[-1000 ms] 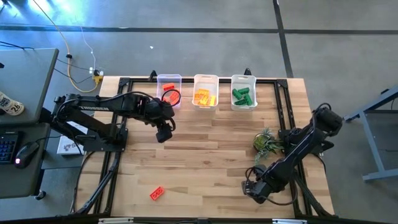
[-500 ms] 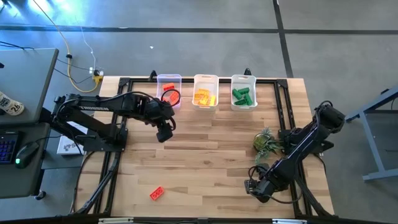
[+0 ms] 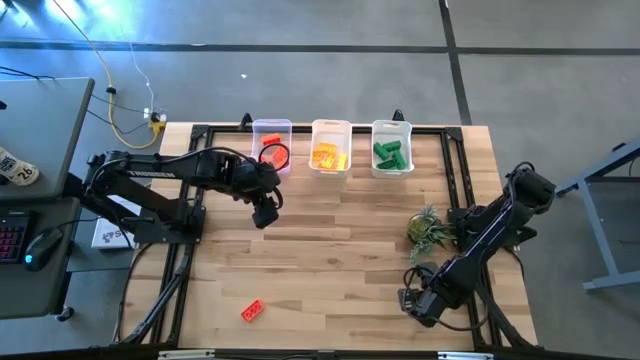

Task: Sort & place blocks by color
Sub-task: Put the green game piece into the right white bin

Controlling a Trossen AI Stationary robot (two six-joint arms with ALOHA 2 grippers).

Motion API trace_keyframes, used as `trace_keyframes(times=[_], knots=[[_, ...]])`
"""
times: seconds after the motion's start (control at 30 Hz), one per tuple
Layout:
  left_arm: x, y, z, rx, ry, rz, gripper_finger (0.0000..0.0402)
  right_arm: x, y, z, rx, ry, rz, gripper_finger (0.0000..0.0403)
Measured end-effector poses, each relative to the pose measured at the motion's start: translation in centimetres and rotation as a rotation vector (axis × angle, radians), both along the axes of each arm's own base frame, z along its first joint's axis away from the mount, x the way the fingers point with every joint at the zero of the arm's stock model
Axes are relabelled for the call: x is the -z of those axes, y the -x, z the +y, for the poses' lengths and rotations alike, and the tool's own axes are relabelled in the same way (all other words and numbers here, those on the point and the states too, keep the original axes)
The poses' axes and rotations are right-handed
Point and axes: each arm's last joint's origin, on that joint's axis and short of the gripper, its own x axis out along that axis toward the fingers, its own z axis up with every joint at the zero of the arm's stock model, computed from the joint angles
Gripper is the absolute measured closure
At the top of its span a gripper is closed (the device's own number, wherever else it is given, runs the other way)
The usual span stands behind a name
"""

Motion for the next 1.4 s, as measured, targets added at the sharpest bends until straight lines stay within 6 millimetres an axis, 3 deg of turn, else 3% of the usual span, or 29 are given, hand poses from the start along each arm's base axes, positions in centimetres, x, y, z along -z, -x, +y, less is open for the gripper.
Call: trace_keyframes(times=[0.2,0.9,1.1,1.23,1.4], knots=[[0.0,0.0,0.0,-0.008,-0.009,0.001,0.0206,0.2,-0.1,0.0,0.005,0.027,-0.013,0.019],[0.0,0.0,0.0,-0.007,-0.014,0.002,0.0206,4.7,-1.3,1.9,-0.011,0.002,0.093,0.0204],[0.0,0.0,0.0,-0.006,-0.014,0.002,0.0206,4.4,-1.9,1.4,0.01,-0.016,0.076,0.0289],[0.0,0.0,0.0,0.0,-0.017,0.003,0.0206,3.9,-2.8,0.9,0.031,-0.004,-0.008,0.029],[0.0,0.0,0.1,0.023,-0.029,0.009,0.0206,2.3,-4.5,-0.4,0.096,0.057,-0.233,0.029]])
